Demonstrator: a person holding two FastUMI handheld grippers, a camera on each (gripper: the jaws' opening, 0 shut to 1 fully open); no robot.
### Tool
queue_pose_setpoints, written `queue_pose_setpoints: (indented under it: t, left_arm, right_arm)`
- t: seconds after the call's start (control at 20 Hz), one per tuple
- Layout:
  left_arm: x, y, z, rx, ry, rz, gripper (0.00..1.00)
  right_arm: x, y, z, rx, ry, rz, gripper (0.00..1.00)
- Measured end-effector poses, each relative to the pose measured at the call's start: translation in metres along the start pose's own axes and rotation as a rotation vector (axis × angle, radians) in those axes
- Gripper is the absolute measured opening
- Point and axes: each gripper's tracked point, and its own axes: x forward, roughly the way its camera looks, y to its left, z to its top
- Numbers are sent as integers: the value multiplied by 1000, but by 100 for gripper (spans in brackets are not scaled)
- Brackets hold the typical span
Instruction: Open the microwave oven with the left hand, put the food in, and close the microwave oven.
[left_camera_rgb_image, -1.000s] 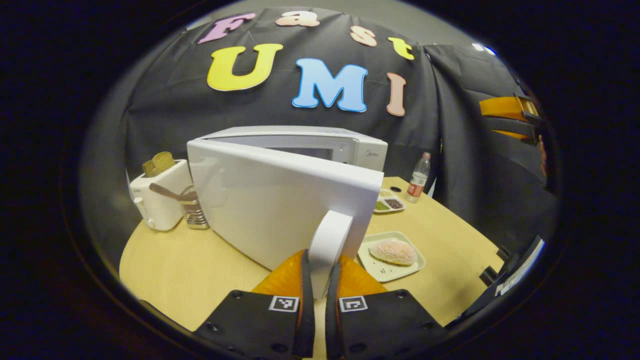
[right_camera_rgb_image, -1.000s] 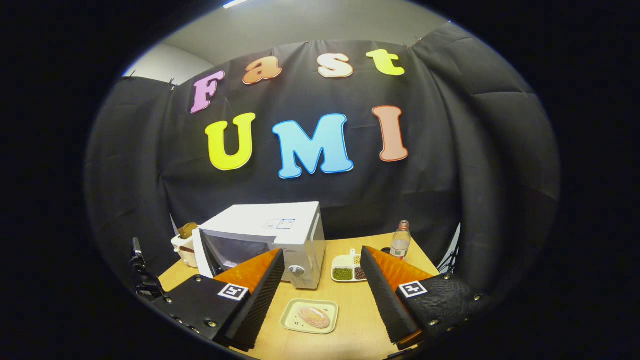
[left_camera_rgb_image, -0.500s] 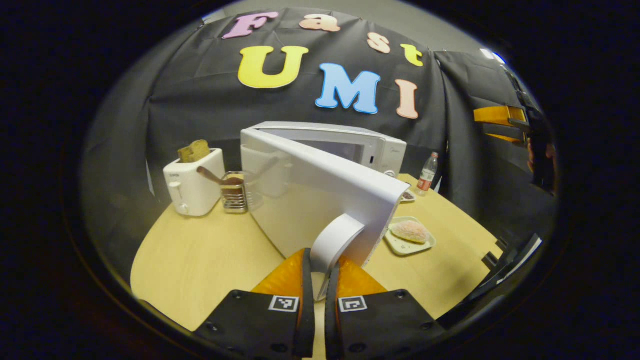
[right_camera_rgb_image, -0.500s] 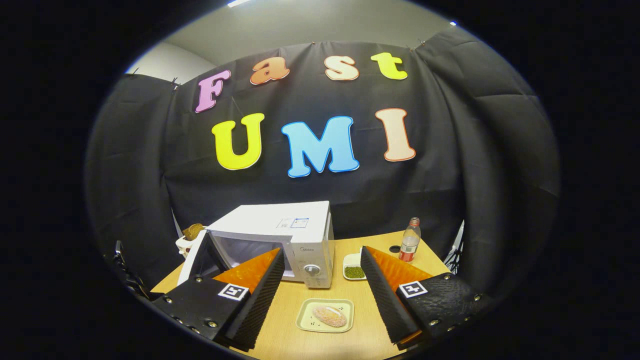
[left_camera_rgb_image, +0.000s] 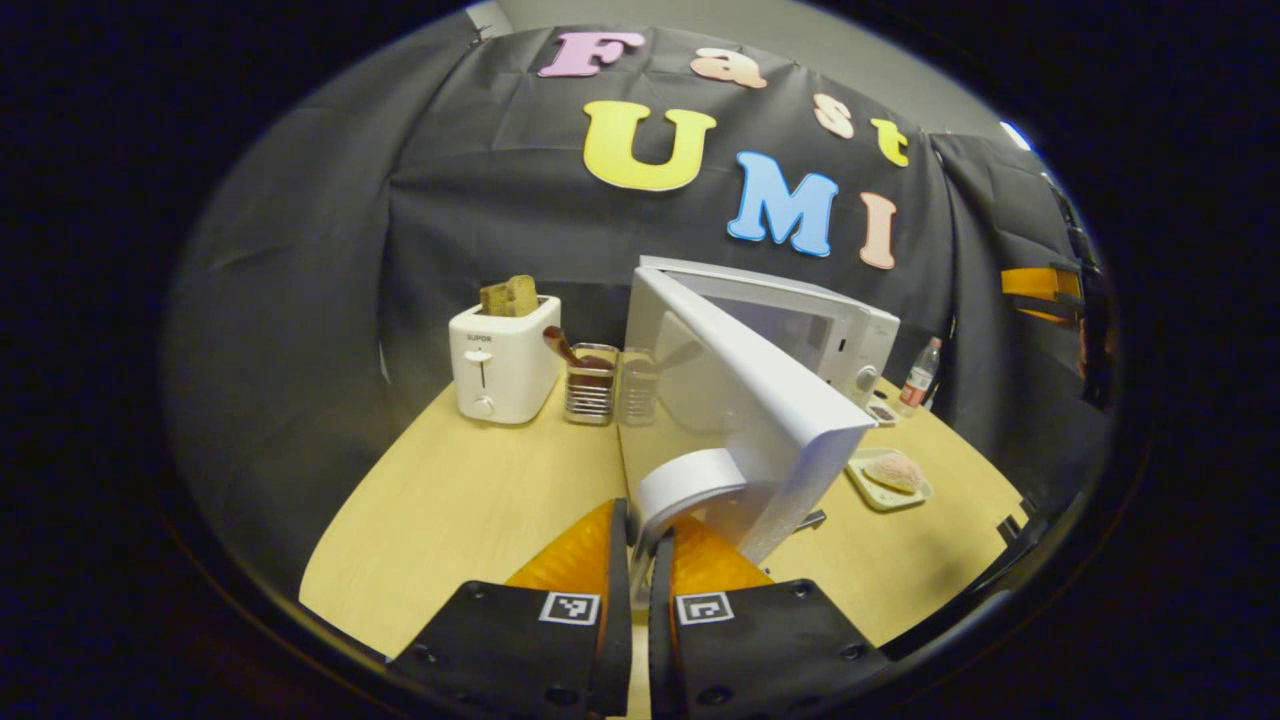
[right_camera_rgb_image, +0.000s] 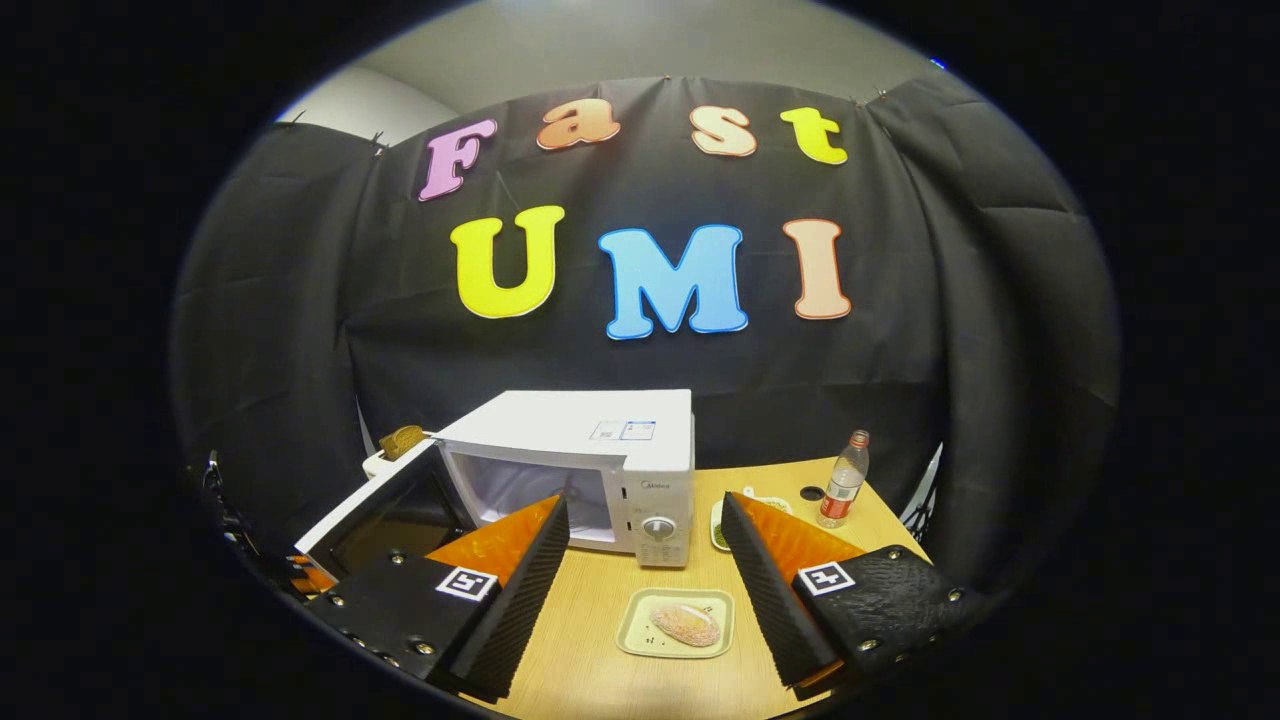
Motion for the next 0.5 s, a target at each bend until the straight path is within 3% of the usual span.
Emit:
queue_pose_setpoints:
  t: [0.4, 0.5]
  left_arm:
    - [2, 22, -1, 49, 31, -69, 15]
    - [-1, 22, 0, 44, 30, -75, 23]
  right_arm:
    - [8, 10, -3, -34, 23, -5, 94]
    - [11, 11, -7, -29, 32, -9, 94]
